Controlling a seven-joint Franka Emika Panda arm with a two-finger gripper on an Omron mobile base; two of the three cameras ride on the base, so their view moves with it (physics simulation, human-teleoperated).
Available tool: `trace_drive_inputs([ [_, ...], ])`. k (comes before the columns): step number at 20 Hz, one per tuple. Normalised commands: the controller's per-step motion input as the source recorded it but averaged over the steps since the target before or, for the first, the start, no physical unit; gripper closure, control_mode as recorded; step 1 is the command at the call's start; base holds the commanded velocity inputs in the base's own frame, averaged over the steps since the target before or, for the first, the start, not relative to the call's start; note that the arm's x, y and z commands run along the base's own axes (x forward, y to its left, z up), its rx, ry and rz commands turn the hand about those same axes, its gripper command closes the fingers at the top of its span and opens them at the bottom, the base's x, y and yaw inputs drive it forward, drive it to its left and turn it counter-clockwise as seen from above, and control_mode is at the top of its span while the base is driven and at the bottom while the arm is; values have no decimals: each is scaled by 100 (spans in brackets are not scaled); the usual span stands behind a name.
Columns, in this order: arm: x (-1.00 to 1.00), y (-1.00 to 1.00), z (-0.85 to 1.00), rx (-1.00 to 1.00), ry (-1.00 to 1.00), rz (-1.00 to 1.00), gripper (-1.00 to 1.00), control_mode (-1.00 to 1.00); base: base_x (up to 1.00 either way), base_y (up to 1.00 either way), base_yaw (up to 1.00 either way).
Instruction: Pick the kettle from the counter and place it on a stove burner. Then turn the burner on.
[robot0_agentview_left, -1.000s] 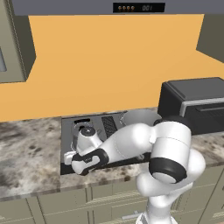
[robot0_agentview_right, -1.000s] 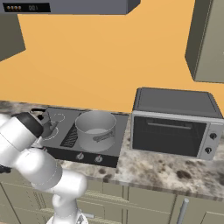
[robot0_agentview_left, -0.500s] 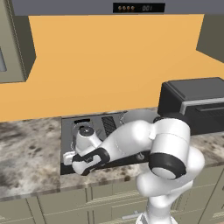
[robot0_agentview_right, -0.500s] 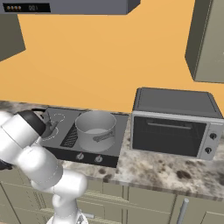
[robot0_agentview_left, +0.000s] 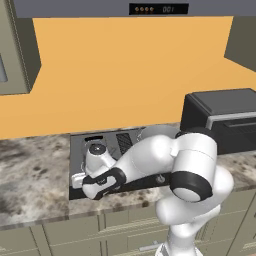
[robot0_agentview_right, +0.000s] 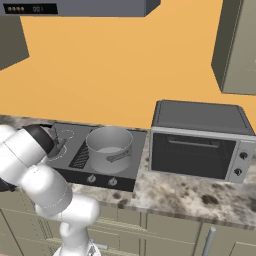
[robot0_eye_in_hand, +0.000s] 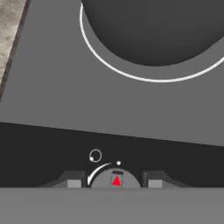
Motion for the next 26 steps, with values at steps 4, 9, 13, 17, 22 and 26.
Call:
trace_drive_inputs([
  [4, -12, 0, 0, 0, -2, 2, 100, -100, 0, 0, 0],
  [9, -35, 0, 0, 0, 0, 19, 100, -100, 0, 0, 0],
  [13, -41, 0, 0, 0, -1, 35, 100, -100, 0, 0, 0],
  [17, -41, 0, 0, -1, -2, 47, 100, -100, 0, 0, 0],
  [22, -62, 2, -1, -7, -1, 54, 100, -100, 0, 0, 0],
  [26, -69, 4, 0, -8, -2, 54, 100, -100, 0, 0, 0],
])
